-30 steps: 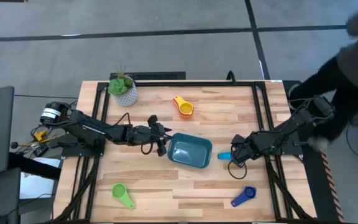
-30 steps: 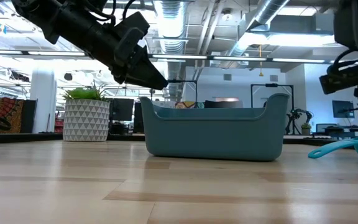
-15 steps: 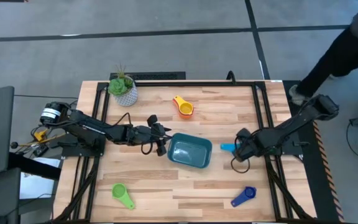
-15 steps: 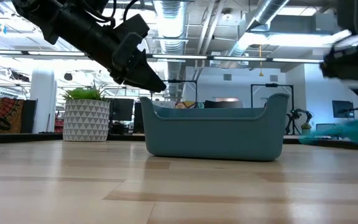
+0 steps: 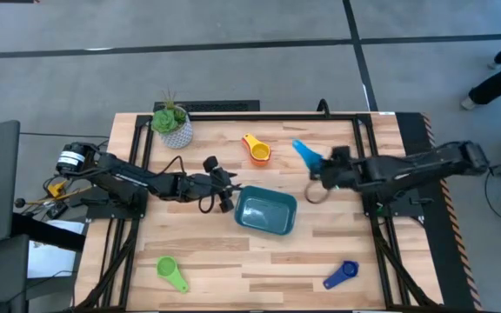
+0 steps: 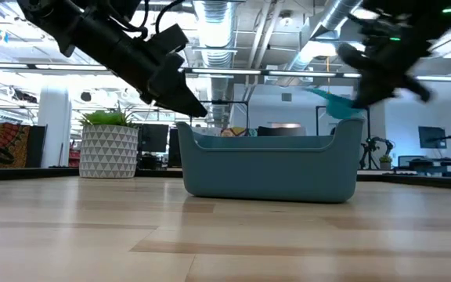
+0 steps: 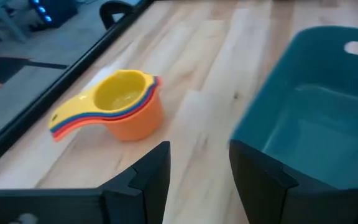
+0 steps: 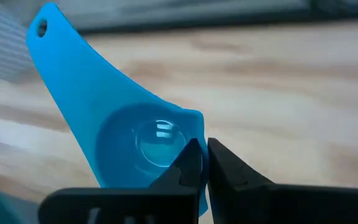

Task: Nest measuring cups in basket
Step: Stack the green measuring cup on top of the yellow measuring cup

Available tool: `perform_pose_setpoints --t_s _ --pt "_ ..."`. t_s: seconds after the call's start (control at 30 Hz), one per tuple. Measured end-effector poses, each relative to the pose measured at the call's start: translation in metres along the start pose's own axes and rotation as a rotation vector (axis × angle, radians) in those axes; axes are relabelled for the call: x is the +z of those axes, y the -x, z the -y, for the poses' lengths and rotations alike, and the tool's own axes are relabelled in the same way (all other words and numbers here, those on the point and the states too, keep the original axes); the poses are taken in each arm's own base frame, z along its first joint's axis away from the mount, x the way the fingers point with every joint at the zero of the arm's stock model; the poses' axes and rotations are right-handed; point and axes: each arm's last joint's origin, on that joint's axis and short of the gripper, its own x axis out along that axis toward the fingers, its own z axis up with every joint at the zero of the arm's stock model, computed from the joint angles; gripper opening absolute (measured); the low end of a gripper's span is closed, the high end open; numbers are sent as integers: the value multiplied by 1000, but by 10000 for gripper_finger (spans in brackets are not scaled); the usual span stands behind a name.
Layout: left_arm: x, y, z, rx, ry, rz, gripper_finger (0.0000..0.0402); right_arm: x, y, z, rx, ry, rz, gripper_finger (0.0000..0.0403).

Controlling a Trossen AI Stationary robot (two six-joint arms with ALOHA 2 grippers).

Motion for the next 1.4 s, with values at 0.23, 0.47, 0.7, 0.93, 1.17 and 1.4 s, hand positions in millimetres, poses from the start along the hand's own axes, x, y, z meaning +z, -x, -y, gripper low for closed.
perform_pose_setpoints --t_s 0.23,0.47,0.7,0.93,1.17,1.4 --pt "-5 -1 -2 -9 -12 -45 156 27 -46 -45 215 -58 138 19" --pt "-11 -1 -3 4 -20 -79 156 25 -101 -50 262 -190 27 26" --pt "-12 0 -3 2 2 -91 156 15 -119 -67 297 -135 -40 19" --pt "-16 1 0 -4 15 -123 156 21 -119 -75 308 -128 -14 32" --pt "-15 1 -1 0 22 -118 156 17 -114 -78 305 -73 -18 16" --pt "-21 6 6 -34 -3 -171 156 12 -100 -59 141 65 -106 27"
